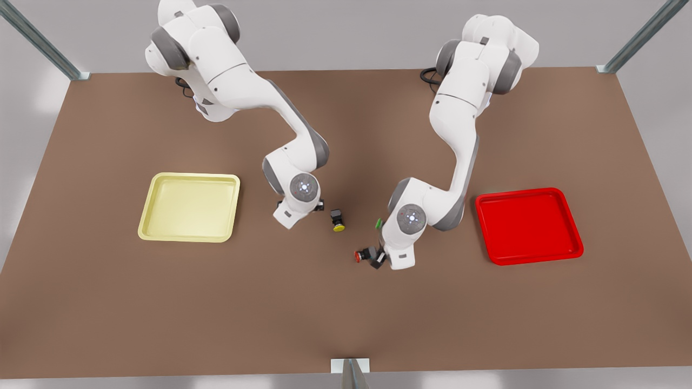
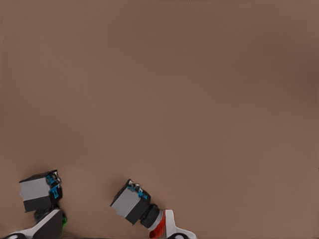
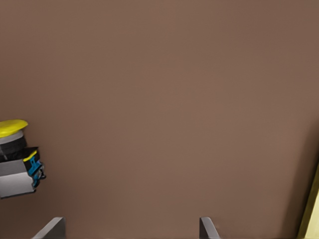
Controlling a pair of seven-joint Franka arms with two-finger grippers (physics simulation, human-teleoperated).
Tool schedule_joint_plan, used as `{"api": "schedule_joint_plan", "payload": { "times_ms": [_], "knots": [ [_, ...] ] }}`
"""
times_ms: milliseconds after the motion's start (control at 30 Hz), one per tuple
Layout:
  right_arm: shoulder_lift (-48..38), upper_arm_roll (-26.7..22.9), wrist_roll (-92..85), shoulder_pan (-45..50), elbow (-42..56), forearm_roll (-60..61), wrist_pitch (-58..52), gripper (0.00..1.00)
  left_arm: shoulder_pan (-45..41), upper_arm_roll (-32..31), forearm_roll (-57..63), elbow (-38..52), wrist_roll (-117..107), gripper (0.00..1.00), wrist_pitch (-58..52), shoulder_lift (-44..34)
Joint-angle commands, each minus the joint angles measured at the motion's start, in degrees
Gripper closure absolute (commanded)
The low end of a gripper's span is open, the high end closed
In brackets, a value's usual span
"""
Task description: Place the switches on the corresponding trays according to their colors
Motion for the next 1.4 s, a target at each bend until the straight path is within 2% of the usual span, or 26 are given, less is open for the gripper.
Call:
{"api": "schedule_joint_plan", "payload": {
  "times_ms": [0, 267, 400, 567, 667, 700, 800, 867, 1200, 1367],
  "knots": [
    [-0.10, -0.01, 33.41, 0.64, -1.42, 0.09, 10.26, 0.00, -0.08, -0.68, -1.75, 0.15, -85.38, 0.00, 5.96, 0.93],
    [4.12, -0.01, 51.69, 9.08, -1.07, 3.07, 20.10, 0.00, 0.27, -2.61, 0.71, 0.15, -88.81, 0.00, 11.59, 4.01],
    [6.14, -0.71, 52.31, 8.56, 1.13, 6.85, 20.98, 0.00, 0.09, -3.75, 0.80, -0.12, -81.78, 0.00, 9.48, 3.92],
    [6.67, -0.80, 42.56, 6.01, 0.86, 7.12, 22.30, 0.00, 0.44, -3.75, 1.33, -0.29, -81.69, 0.00, 9.57, 5.32],
    [6.67, -0.80, 30.79, 6.09, 0.95, 7.20, 21.95, 0.00, 0.36, -3.75, 1.85, -0.38, -81.69, 0.00, 9.66, 6.29],
    [6.49, -0.71, 24.02, 6.18, 1.04, 7.20, 21.77, 0.00, 0.36, -3.75, 1.85, -0.38, -81.52, 0.00, 9.74, 6.55],
    [6.23, -0.71, -20.36, 5.31, 0.78, 6.41, 19.49, 0.00, 0.36, -3.93, 1.85, -0.38, -74.49, 0.00, 10.18, 6.91],
    [6.49, -0.89, -33.03, 4.60, 0.86, 5.36, 18.78, 0.00, 0.36, -3.93, 1.85, -0.38, -73.78, 0.00, 10.18, 6.91],
    [11.42, -0.80, -35.41, 7.76, 4.47, 5.89, 19.84, 0.00, 0.36, -4.81, 1.77, -0.38, -54.97, 0.00, 11.50, 7.35],
    [13.26, -0.80, -34.79, 7.76, 4.47, 5.97, 19.84, 0.00, 0.44, -4.81, 1.77, -0.47, -55.06, 0.00, 11.41, 7.78]
  ]
}}
